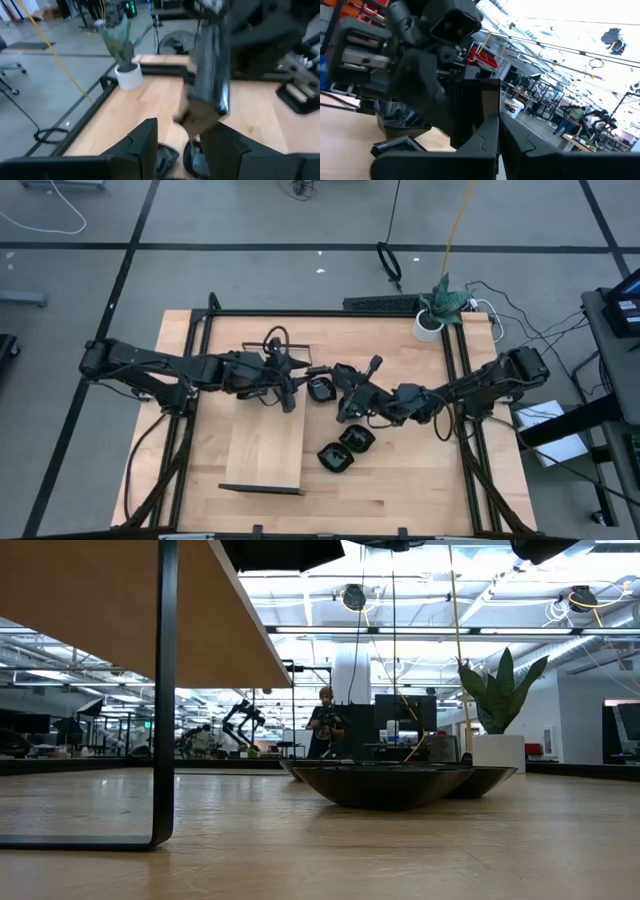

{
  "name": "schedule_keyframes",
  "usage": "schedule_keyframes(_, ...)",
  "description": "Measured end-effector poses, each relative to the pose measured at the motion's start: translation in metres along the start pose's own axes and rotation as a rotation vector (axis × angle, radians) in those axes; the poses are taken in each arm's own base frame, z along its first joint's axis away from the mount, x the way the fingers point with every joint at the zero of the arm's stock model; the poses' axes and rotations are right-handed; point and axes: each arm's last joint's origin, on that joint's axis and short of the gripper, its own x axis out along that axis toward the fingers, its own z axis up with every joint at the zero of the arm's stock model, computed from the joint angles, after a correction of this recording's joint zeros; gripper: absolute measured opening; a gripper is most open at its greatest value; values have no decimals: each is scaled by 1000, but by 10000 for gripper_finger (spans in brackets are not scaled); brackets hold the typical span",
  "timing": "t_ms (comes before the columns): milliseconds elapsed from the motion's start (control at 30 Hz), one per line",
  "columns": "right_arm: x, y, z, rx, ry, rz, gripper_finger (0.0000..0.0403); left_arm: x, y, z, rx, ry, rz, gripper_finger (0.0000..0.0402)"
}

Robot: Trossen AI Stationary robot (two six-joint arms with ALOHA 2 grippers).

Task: Pick & Place Mini shaped plates
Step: Stack the square plate on top of the square plate on the shelf

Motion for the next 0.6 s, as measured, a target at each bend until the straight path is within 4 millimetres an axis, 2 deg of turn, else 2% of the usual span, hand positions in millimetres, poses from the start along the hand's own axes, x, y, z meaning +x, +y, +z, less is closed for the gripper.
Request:
schedule_keyframes(133, 0, 1, -1, -7, 8, 7, 0, -2, 1, 4, -9, -25, 4, 127)
schedule_keyframes(333, 0, 2, -1, 12, 5, 23, 0, -8, 0, 9, -22, -56, 8, 18)
schedule_keyframes(500, -2, 7, -5, 2, 47, 59, 0, -13, -2, 10, -15, -50, 45, 11)
schedule_keyframes(600, -5, 12, -11, -8, 108, 88, 7, -27, 1, 16, -16, -17, 59, 6)
